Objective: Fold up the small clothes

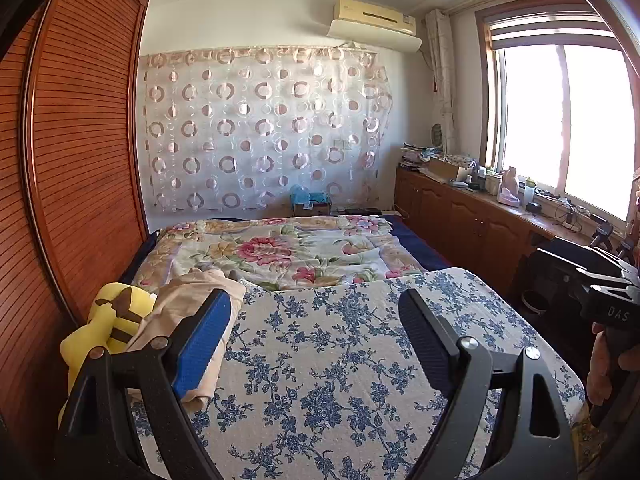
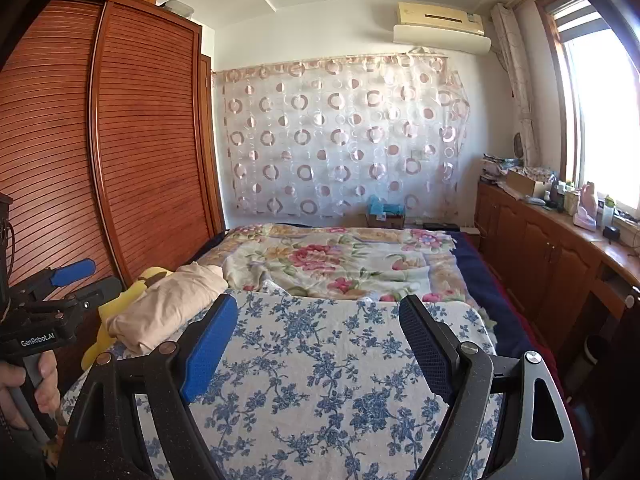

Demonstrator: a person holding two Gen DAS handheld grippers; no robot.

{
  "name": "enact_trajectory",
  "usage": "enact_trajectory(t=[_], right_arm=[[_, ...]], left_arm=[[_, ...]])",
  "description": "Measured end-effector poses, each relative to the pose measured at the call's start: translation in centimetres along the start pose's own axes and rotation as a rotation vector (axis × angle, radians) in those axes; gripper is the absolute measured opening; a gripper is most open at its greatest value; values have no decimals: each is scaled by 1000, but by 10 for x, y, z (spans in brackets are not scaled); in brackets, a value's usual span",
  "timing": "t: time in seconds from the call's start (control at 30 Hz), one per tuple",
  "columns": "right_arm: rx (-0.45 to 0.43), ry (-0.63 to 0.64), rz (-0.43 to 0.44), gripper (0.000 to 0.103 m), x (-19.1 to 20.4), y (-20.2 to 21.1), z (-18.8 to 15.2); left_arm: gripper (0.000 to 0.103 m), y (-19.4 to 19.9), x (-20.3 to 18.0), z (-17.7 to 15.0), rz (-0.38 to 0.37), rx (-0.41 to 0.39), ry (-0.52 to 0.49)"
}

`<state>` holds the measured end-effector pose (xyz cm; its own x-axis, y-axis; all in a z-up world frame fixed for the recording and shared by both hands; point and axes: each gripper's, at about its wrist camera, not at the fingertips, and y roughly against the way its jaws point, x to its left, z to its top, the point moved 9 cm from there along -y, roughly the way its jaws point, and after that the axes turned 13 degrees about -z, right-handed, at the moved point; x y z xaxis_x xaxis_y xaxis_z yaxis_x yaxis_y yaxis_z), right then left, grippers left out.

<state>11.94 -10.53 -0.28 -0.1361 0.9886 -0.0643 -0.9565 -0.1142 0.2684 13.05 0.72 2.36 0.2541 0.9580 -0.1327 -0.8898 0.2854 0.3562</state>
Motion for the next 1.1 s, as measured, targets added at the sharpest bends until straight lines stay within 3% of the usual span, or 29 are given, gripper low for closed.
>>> enact_trajectory(t=[0.5,1.1], right_arm=[[-2,0,-4,84,2,15,-4],[2,-10,-13,84,-17,2,5]], left_arm=[[87,2,1,0,2,0,0],[87,4,2,1,5,-5,-2]])
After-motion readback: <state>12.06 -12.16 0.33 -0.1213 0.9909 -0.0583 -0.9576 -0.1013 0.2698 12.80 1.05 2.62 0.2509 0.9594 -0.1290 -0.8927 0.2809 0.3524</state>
